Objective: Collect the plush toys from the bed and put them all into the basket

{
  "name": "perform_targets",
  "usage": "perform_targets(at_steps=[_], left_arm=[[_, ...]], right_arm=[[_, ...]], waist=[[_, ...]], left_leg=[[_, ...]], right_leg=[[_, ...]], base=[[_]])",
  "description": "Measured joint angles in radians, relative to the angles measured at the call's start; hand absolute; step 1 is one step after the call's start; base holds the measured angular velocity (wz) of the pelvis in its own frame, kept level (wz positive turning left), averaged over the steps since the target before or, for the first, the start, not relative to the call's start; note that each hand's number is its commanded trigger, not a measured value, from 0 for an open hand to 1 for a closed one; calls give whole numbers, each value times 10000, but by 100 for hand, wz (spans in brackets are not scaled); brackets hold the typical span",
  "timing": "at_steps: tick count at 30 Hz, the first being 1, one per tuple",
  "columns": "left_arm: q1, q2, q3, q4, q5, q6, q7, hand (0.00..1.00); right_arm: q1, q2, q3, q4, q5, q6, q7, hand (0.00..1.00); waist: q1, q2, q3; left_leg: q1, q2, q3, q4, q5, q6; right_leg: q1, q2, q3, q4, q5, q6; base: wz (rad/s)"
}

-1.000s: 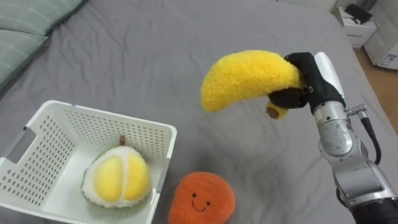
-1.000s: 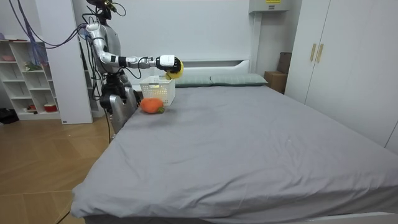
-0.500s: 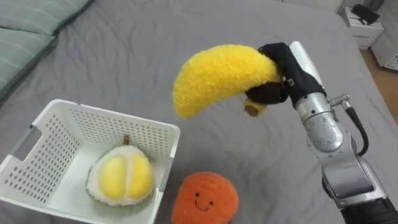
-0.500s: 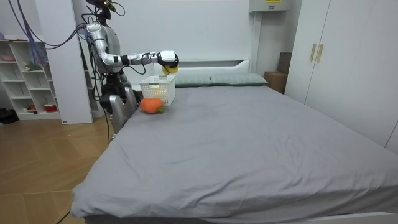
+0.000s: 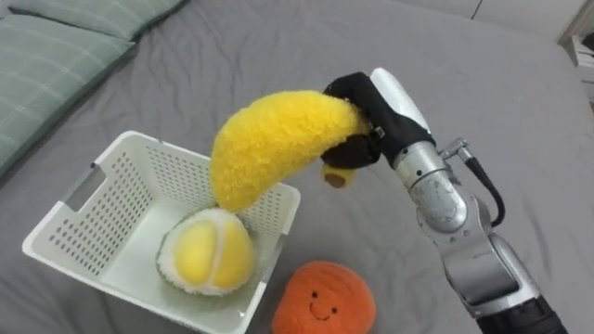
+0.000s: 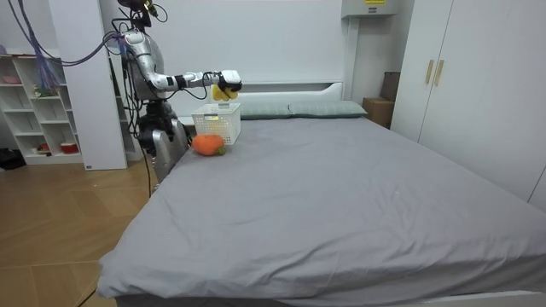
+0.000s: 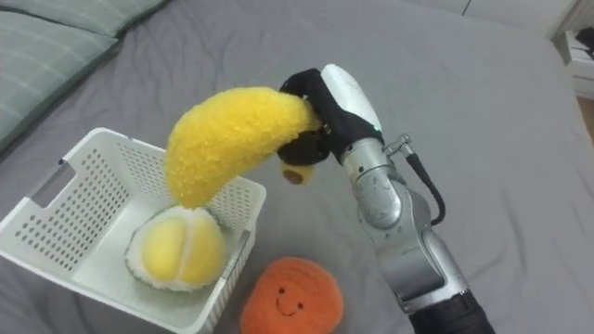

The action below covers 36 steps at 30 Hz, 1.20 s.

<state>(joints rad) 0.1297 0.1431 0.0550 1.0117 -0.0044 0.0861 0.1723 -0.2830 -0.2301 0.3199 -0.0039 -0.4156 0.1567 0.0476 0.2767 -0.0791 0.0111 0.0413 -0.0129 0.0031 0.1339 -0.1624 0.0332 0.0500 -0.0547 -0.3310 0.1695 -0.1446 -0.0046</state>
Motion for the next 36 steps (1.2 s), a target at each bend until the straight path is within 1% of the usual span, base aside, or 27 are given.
perform_targets(at_steps=[1,2,3,4,5,6,8,10,12,14,16,18,24,28,36], left_arm=[[-84,-1,6,-25,171,4,2,0],[-108,-7,11,-45,253,5,0,0],[-126,-25,15,-119,457,22,-9,0],[-145,-32,15,-145,519,27,-12,0],[-162,-33,13,-211,577,73,-26,0],[-205,-33,13,-237,595,162,-55,0],[-261,-42,12,-305,662,260,-75,0],[-266,-55,-11,-484,865,378,-133,0],[-340,-54,-11,-510,861,391,-225,0],[-387,-54,-12,-510,858,394,-304,0],[-466,-55,-12,-501,859,407,-334,0],[-491,-54,3,-501,861,411,-335,0],[-497,-69,5,-542,863,611,-335,0],[-497,-73,18,-586,869,620,-331,0],[-498,-73,17,-587,869,626,-273,0]], right_arm=[[-104,-3,40,7,2,120,1,63],[-161,-3,87,12,3,184,2,43],[-224,-3,158,11,1,216,15,21],[-254,-3,204,19,1,220,18,14],[-387,-1,398,64,2,270,31,0],[-485,3,596,68,1,330,118,0],[-541,20,819,127,-55,357,253,0],[-648,343,972,460,-359,450,376,0],[-710,552,1080,757,-475,521,378,0],[-782,666,1306,976,-464,596,388,0],[-794,834,1342,1163,-464,607,420,0],[-794,841,1345,1176,-469,609,419,0],[-794,823,1344,1177,-469,627,419,0],[-793,828,1344,1178,-472,630,420,0],[-793,824,1344,1179,-477,629,419,0]], waist=[[42,-58,35],[103,-80,37],[263,-109,26],[326,-120,27],[424,-138,39],[544,-152,49],[647,-187,38],[762,-187,41],[860,-172,50],[878,-154,63],[894,-145,69],[905,-139,72],[887,-110,78],[892,-75,70],[861,-76,69]], left_leg=[[-57,-11,-92,22,1,-1],[-66,-11,-102,25,1,-3],[-66,-11,-102,30,1,-3],[-66,-12,-101,30,1,-2],[-68,-13,-101,30,2,-2],[-73,-16,-105,29,1,-1],[-130,-27,-160,37,2,1],[-178,-29,-202,109,1,3],[-202,-30,-216,114,3,3],[-203,-30,-217,115,3,3],[-210,-30,-220,116,3,4],[-219,-36,-227,116,2,4],[-296,-38,-234,163,2,3],[-304,-39,-239,167,2,3],[-307,-40,-240,169,2,3]], right_leg=[[-4,-3,-29,-9,0,0],[-6,-3,-35,-11,-1,0],[-6,-1,-30,-16,-2,0],[-5,-3,-33,-17,-2,1],[-7,-7,-43,-21,-3,2],[-9,-10,-63,-27,-3,2],[-32,-27,-155,-23,-10,14],[-58,-29,-201,-17,-12,17],[-81,-32,-223,-18,-12,17],[-82,-35,-262,-17,-13,18],[-84,-36,-270,-15,-13,18],[-85,-41,-283,-14,-13,19],[-142,-32,-281,-14,-13,19],[-156,-22,-278,-14,-13,19],[-154,7,-279,-13,-13,19]], base=[[17],[11],[0],[0],[0],[4],[8],[8],[3],[0],[0],[0],[0],[0],[0]])
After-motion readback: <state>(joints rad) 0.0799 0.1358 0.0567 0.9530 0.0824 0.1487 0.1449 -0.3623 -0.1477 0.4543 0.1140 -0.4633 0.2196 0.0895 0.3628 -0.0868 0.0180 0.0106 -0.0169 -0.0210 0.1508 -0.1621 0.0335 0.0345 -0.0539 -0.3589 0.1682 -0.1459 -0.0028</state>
